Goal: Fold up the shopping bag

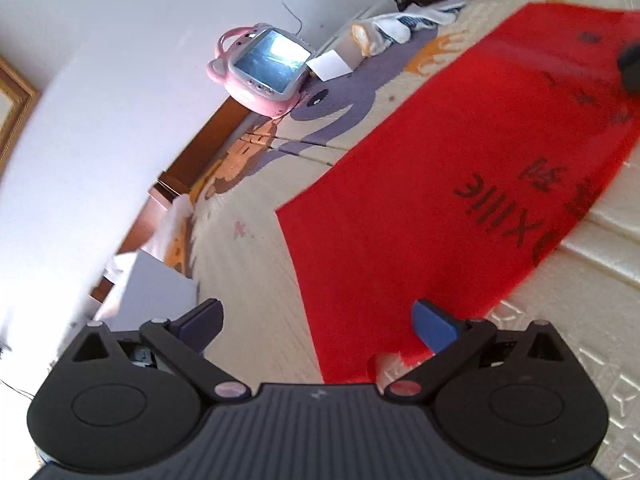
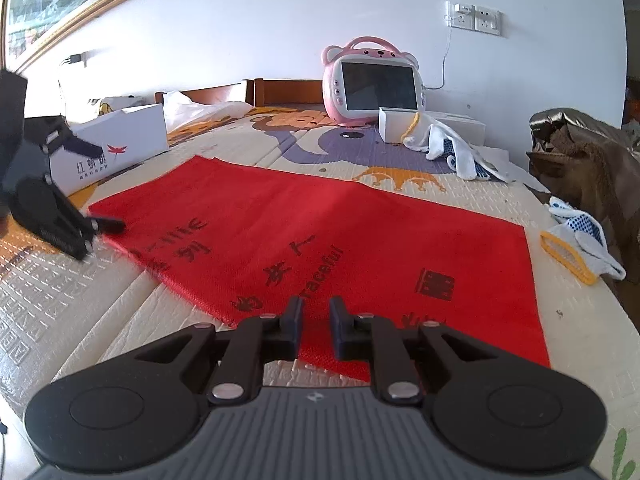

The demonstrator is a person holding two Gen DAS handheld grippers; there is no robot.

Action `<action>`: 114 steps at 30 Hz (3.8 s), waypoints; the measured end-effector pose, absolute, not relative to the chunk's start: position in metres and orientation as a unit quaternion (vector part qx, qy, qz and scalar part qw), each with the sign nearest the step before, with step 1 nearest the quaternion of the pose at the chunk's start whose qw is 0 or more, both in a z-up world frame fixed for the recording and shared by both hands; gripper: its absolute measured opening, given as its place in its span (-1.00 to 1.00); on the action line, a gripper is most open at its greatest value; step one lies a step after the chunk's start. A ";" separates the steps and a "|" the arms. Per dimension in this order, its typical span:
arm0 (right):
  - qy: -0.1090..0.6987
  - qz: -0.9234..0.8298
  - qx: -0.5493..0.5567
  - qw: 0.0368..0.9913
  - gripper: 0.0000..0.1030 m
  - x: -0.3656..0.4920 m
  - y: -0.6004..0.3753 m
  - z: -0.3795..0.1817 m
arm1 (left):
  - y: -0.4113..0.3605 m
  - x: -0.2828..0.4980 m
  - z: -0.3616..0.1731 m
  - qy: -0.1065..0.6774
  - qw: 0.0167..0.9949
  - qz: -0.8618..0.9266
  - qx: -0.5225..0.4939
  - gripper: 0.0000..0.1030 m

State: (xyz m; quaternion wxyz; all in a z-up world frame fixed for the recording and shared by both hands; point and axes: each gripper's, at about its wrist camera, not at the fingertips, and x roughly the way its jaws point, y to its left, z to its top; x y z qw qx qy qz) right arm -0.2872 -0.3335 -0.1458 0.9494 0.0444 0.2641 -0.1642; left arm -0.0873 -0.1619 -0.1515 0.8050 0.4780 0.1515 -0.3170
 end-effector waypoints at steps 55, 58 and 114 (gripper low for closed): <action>0.225 -0.017 0.329 0.917 -0.13 -0.296 -0.334 -0.166 | -0.215 -0.059 -0.141 0.020 0.785 -0.324 0.529 0.99; 0.238 0.014 0.317 0.918 -0.06 -0.278 -0.311 -0.166 | -0.215 -0.062 -0.131 0.033 0.796 -0.329 0.507 0.99; 0.202 0.271 -0.244 0.909 0.16 -0.176 -0.289 -0.079 | -0.138 -0.104 -0.149 0.224 0.865 -0.347 0.284 1.00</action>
